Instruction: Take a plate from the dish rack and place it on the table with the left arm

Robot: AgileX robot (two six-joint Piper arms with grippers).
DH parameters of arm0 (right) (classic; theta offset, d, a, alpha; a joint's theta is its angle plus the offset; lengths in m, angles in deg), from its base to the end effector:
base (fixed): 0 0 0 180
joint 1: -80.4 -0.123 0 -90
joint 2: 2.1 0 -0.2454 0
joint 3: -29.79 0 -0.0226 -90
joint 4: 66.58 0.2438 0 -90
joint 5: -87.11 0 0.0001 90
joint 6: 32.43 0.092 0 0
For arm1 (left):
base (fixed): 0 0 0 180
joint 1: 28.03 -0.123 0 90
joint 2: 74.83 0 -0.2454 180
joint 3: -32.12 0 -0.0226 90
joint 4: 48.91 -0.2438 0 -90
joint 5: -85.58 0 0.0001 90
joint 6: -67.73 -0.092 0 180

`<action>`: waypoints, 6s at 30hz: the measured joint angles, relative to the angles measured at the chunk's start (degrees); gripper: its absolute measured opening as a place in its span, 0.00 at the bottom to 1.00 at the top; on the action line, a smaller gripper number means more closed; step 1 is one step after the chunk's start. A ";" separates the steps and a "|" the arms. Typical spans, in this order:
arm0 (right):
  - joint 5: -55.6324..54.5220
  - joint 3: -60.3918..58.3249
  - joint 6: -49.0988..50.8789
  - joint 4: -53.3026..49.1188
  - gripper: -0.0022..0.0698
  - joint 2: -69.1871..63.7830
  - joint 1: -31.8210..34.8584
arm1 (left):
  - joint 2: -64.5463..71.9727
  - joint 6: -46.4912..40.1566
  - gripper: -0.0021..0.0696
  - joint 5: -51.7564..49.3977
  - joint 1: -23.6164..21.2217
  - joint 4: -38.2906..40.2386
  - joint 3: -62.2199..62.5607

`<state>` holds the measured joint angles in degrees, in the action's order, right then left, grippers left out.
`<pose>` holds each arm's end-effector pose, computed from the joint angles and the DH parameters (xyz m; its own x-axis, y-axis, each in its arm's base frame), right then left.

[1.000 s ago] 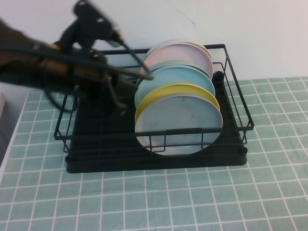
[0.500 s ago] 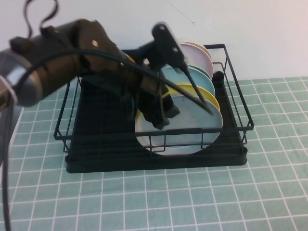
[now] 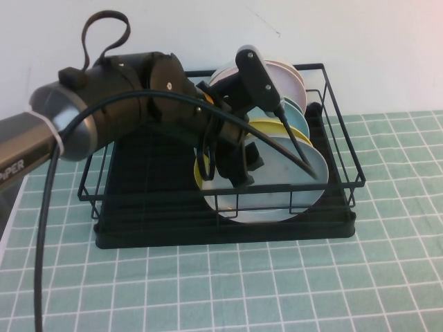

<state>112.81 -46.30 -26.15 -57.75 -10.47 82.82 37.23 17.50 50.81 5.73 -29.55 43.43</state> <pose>0.0842 0.0026 0.1734 -0.3345 0.2599 -0.9058 0.0639 0.9653 0.2534 0.3236 -0.2372 0.2644 -0.1082 0.7350 -0.6694 0.8692 0.3967 0.2951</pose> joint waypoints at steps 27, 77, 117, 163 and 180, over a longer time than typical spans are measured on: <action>0.00 0.00 0.00 0.00 0.03 0.00 0.00 | -6.56 5.31 0.17 -9.43 0.00 -3.97 7.96; 0.00 0.00 0.00 0.00 0.03 0.00 0.00 | -10.46 -3.14 0.28 9.60 -2.58 77.71 -51.14; 0.00 0.00 0.00 0.00 0.03 0.00 0.00 | -69.86 3.10 0.03 -8.77 -2.58 19.79 -46.34; 0.00 0.00 0.00 0.00 0.03 0.00 0.00 | -103.43 6.88 0.03 31.68 -34.40 29.11 -88.52; 0.00 0.00 0.00 0.00 0.03 0.00 0.00 | -103.75 54.11 0.03 16.15 -36.66 -11.09 -88.29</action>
<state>112.81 -46.30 -26.15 -57.75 -10.47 82.82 -66.51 71.61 66.96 -30.93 -40.64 -44.86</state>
